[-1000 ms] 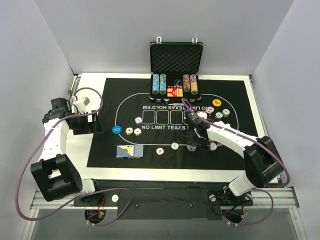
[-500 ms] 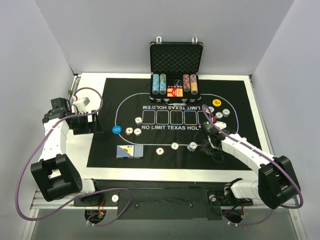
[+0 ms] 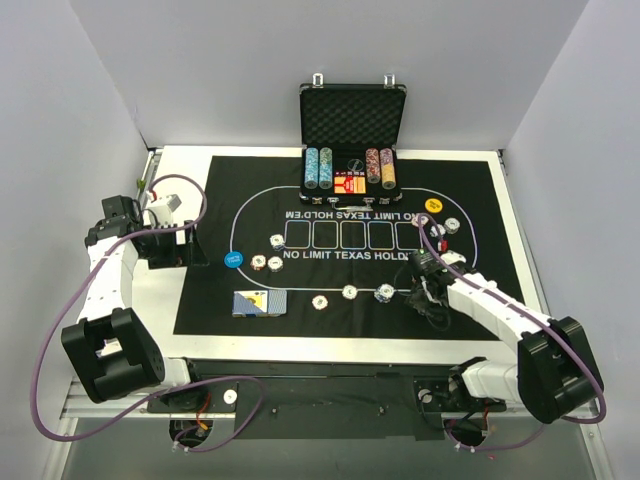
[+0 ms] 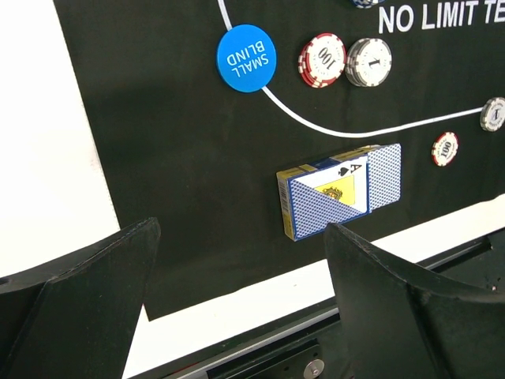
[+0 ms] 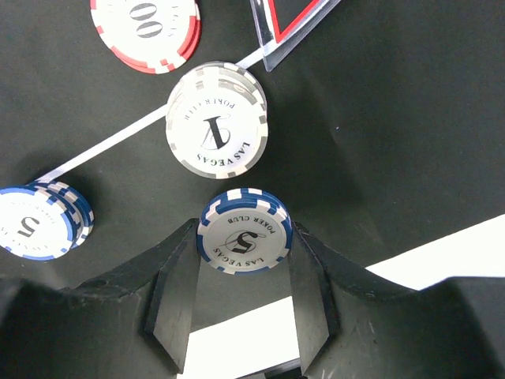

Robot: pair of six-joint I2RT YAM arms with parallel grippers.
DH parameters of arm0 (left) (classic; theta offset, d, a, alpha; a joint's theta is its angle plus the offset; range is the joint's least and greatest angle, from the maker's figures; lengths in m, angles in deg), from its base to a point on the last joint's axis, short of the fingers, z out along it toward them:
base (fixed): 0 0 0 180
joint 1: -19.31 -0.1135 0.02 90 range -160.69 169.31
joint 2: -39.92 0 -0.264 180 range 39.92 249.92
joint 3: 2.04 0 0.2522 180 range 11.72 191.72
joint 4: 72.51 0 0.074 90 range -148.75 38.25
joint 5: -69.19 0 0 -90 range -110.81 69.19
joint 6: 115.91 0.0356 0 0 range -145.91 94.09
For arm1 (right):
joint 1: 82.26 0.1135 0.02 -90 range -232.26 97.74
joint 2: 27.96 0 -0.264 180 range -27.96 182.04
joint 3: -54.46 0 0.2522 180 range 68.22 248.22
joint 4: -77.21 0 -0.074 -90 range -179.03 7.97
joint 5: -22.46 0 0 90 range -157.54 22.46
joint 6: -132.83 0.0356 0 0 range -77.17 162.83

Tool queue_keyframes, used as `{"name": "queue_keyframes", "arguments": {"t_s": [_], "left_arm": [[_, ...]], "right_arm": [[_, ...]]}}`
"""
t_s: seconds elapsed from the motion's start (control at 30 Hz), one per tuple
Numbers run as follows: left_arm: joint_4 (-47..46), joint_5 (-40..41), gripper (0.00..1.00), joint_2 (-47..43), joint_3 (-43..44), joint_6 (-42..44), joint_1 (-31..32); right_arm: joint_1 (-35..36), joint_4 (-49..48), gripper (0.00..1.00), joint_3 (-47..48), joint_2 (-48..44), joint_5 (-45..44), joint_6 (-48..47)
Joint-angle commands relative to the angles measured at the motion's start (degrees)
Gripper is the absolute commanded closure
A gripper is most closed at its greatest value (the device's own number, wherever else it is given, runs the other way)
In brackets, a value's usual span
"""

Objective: Distribute texas hold em gaming equipment

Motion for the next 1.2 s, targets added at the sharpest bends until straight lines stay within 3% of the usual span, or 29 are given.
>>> {"name": "queue_keyframes", "arguments": {"t_s": [0.0, 0.13, 0.27, 0.37, 0.73, 0.87, 1.17], "left_arm": [[1.9, -3.1, 0.03, -0.9, 1.0, 4.7, 0.4], [5.1, -3.5, 0.03, -0.5, 1.9, 9.4, 2.6], [7.5, -1.3, 0.03, -0.2, 1.7, 15.0, 8.1], [8.2, 1.9, 0.03, -0.3, 0.9, 19.2, 14.6], [9.7, -2.5, 0.03, -4.4, -3.8, 43.9, 22.9], [7.5, 0.0, 0.03, -1.7, -4.1, 45.6, 28.4], [3.3, -1.9, 0.03, 1.3, -8.4, 52.4, 34.7]], "right_arm": [[-0.5, 0.4, 0.54, -0.4, 0.1, -1.7, 2.2], [-0.2, 1.4, 0.38, 0.2, -2.4, -2.4, 1.6], [0.1, 4.4, 0.33, 2.5, -5.6, -3.0, 0.5], [1.3, 6.0, 0.32, 4.9, -8.8, -2.7, -0.2], [4.4, 6.5, 0.3, 14.6, -10.2, 3.3, -4.9], [4.3, 4.9, 0.3, 16.0, -9.5, 4.8, -6.1], [3.2, 3.5, 0.3, 16.5, -8.4, 5.7, -6.2]]}}
